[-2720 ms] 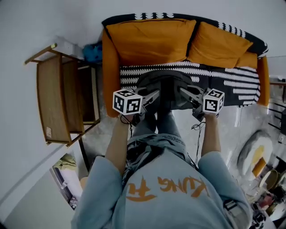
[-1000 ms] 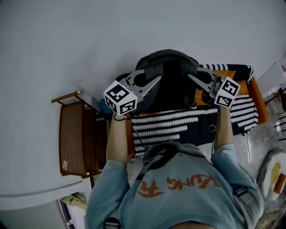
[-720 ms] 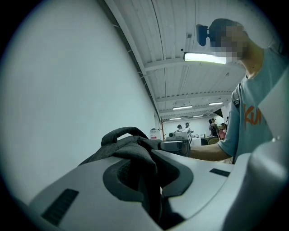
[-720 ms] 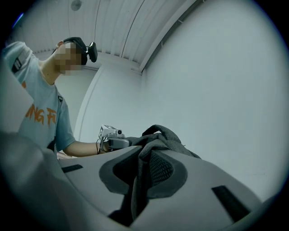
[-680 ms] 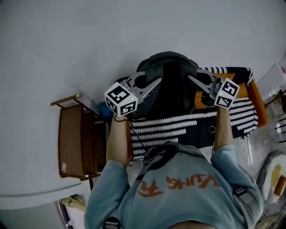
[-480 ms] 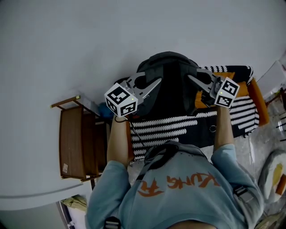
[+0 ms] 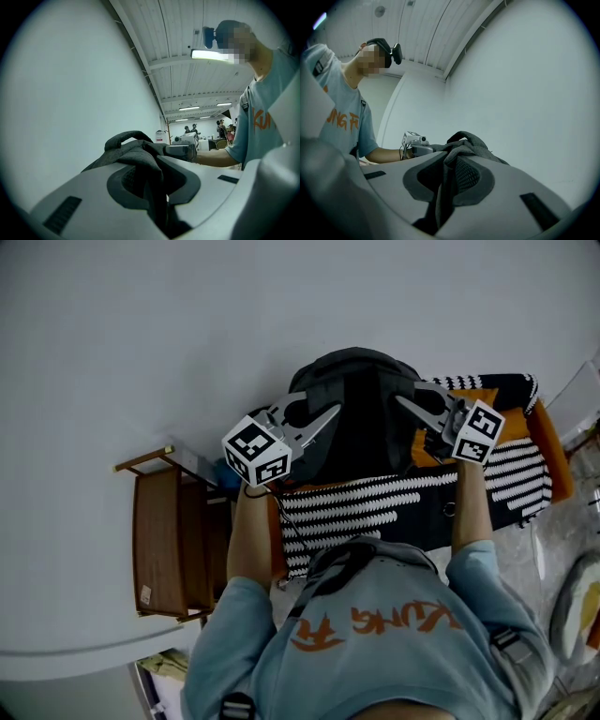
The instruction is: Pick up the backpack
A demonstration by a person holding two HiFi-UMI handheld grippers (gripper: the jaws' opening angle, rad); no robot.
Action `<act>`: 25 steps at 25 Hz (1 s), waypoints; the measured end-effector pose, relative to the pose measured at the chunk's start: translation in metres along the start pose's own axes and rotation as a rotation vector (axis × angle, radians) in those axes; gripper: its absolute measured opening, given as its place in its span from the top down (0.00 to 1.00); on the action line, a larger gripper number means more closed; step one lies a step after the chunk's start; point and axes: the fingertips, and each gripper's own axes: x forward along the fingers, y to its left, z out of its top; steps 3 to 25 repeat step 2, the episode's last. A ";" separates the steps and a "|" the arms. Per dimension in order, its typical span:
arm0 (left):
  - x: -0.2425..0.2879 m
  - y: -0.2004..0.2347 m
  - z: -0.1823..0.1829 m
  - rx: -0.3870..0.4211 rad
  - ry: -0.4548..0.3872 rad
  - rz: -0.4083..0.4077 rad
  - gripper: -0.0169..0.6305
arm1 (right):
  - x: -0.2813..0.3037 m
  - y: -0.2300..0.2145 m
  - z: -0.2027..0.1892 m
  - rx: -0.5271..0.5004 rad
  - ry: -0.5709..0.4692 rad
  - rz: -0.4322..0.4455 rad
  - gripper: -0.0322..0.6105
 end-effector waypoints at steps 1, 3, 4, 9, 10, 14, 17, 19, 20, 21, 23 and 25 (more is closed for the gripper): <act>0.000 -0.001 0.000 0.002 0.001 0.001 0.87 | 0.000 0.000 0.000 -0.002 -0.002 0.000 0.90; 0.000 -0.001 0.001 0.003 0.003 0.001 0.87 | -0.001 0.000 0.001 -0.003 -0.003 0.000 0.90; 0.000 -0.001 0.001 0.003 0.003 0.001 0.87 | -0.001 0.000 0.001 -0.003 -0.003 0.000 0.90; 0.000 -0.001 0.001 0.003 0.003 0.001 0.87 | -0.001 0.000 0.001 -0.003 -0.003 0.000 0.90; 0.000 -0.001 0.001 0.003 0.003 0.001 0.87 | -0.001 0.000 0.001 -0.003 -0.003 0.000 0.90; 0.000 -0.001 0.001 0.003 0.003 0.001 0.87 | -0.001 0.000 0.001 -0.003 -0.003 0.000 0.90; 0.000 -0.001 0.001 0.003 0.003 0.001 0.87 | -0.001 0.000 0.001 -0.003 -0.003 0.000 0.90; 0.000 -0.001 0.001 0.003 0.003 0.001 0.87 | -0.001 0.000 0.001 -0.003 -0.003 0.000 0.90; 0.000 -0.001 0.001 0.003 0.003 0.001 0.87 | -0.001 0.000 0.001 -0.003 -0.003 0.000 0.90; 0.000 -0.001 0.001 0.003 0.003 0.001 0.87 | -0.001 0.000 0.001 -0.003 -0.003 0.000 0.90; 0.000 -0.001 0.001 0.003 0.003 0.001 0.87 | -0.001 0.000 0.001 -0.003 -0.003 0.000 0.90; 0.000 -0.001 0.001 0.003 0.003 0.001 0.87 | -0.001 0.000 0.001 -0.003 -0.003 0.000 0.90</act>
